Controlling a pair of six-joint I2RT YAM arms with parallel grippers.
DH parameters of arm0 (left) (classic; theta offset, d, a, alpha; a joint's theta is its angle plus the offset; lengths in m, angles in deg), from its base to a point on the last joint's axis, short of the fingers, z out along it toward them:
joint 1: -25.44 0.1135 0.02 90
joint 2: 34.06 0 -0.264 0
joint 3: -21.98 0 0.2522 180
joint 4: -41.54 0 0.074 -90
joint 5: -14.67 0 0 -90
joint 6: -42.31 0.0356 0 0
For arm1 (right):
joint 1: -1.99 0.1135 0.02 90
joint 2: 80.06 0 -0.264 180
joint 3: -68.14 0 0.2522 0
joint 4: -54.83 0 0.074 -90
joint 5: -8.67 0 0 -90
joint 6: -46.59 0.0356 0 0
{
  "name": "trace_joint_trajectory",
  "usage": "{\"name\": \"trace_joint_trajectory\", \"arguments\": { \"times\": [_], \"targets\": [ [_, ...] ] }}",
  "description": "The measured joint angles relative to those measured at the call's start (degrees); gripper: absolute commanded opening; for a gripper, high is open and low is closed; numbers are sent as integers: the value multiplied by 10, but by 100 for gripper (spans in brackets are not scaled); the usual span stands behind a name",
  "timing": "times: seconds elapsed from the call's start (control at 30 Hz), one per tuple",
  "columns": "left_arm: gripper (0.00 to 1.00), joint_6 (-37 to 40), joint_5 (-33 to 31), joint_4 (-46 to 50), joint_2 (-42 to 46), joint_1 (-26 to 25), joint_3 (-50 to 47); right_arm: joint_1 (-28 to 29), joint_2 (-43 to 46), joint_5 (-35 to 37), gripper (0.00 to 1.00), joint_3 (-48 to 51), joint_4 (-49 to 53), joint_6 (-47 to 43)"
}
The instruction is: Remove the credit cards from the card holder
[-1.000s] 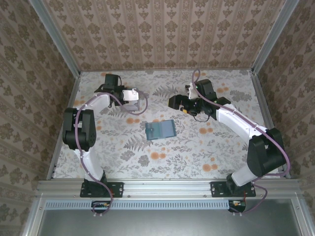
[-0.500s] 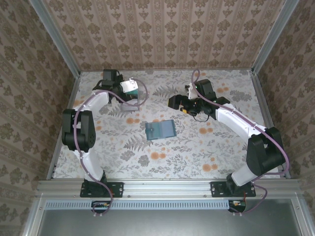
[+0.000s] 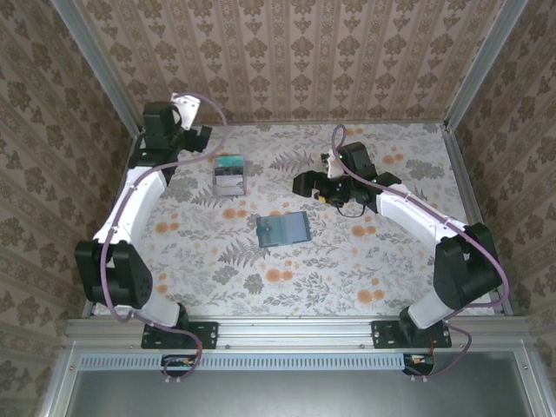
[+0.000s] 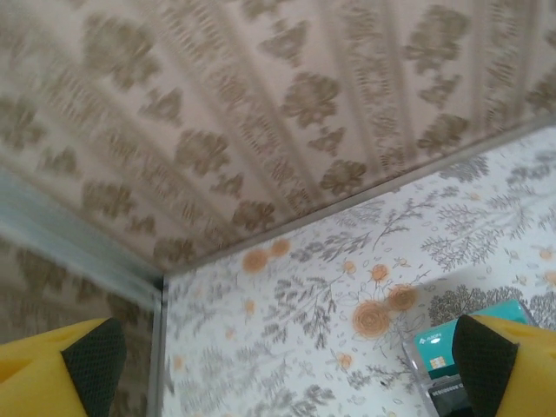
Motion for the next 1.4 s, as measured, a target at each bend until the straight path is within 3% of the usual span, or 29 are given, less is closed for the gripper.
{"name": "trace_joint_trajectory", "arguments": {
  "times": [0.17, 0.3, 0.43, 0.53, 0.73, 0.8, 1.03, 1.1, 1.4],
  "targets": [
    [100, -125, 5, 57, 33, 25, -12, 30, -10, 30, 99, -19, 22, -16],
    [88, -227, 40, 75, 91, 30, -68, 48, -20, 51, 93, -22, 35, -28],
    [81, -330, 78, 86, 134, 22, -133, 58, -43, 62, 64, -20, 44, -40],
    [80, -390, 84, 100, 153, -12, -187, 63, -63, 70, 32, -12, 45, -45],
    [78, -505, 84, 109, 195, -118, -308, 66, -104, 88, 6, 19, 45, -47],
    [71, -539, 80, 105, 204, -147, -339, 66, -119, 97, 1, 24, 45, -45],
    [67, -621, 81, 73, 179, -244, -384, 66, -155, 129, 0, 32, 41, -48],
    [61, -629, 84, 59, 161, -261, -384, 66, -156, 139, 0, 32, 41, -50],
    [51, -647, 123, 18, 61, -282, -380, 66, -157, 165, 0, 32, 40, -54]
  ]
}}
